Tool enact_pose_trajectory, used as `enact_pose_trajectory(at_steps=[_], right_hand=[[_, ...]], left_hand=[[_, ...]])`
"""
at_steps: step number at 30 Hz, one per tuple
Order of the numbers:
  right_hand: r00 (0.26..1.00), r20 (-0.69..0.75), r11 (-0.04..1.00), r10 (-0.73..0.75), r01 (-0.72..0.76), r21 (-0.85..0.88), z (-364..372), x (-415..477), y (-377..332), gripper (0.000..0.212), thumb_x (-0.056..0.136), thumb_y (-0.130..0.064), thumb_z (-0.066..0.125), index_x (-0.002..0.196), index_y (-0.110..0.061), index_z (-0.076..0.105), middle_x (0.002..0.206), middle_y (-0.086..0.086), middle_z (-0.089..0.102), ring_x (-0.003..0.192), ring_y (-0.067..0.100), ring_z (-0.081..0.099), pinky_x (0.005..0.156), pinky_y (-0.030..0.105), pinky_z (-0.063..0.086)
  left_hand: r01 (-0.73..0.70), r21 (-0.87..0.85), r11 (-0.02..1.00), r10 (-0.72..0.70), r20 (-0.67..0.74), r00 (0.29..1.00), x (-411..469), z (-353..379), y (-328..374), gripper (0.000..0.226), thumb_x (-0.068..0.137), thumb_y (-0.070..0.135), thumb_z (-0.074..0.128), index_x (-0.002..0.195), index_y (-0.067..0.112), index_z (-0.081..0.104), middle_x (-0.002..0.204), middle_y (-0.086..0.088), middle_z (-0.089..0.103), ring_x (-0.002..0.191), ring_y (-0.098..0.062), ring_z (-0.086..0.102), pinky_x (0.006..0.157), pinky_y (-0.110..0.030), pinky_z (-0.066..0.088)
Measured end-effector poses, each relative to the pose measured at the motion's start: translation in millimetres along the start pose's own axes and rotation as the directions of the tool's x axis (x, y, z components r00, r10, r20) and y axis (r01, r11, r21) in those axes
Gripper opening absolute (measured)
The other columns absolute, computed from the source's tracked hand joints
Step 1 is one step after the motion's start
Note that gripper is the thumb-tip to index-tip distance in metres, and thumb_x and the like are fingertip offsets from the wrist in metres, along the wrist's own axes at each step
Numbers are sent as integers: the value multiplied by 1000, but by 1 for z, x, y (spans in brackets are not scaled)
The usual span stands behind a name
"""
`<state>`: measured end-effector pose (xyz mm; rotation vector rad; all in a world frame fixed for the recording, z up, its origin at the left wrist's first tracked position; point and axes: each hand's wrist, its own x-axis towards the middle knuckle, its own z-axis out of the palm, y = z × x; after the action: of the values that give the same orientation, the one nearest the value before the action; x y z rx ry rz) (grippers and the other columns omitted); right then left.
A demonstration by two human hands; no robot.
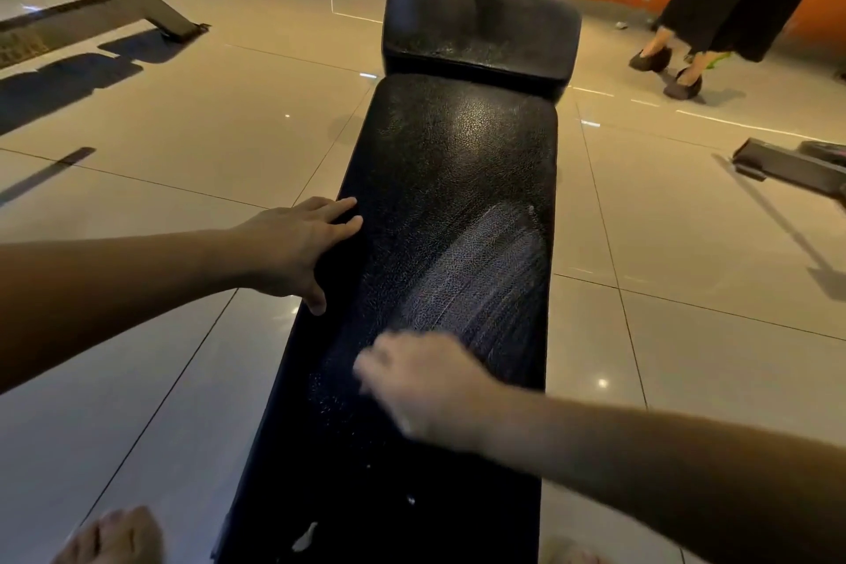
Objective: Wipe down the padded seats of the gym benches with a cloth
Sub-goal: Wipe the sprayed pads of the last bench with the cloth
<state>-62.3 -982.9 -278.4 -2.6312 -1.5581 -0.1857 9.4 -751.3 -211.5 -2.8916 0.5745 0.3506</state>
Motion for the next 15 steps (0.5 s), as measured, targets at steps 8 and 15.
enact_pose_trajectory(at_steps=[8,15], right_hand=[[898,-249,863,362,-424,-275,-44,28,138,14,103,-30,49,108,-18,53,95,7,63,79,31,67,55,35,44],[905,-206,902,372,-404,-149,-18,48,73,17,104,-32,48,111,-18,53,98,6,61,83,28,65,59,34,43]], left_hand=[[-3,-13,1000,3,-7,1000,2,3,-1,131,68,63,82,162,25,0,169,5,-12,154,-18,1,114,-39,37],[-2,-8,1000,2,-13,1000,3,4,-3,131,68,63,83,162,25,1,169,5,-12,154,-18,2,114,-39,37]])
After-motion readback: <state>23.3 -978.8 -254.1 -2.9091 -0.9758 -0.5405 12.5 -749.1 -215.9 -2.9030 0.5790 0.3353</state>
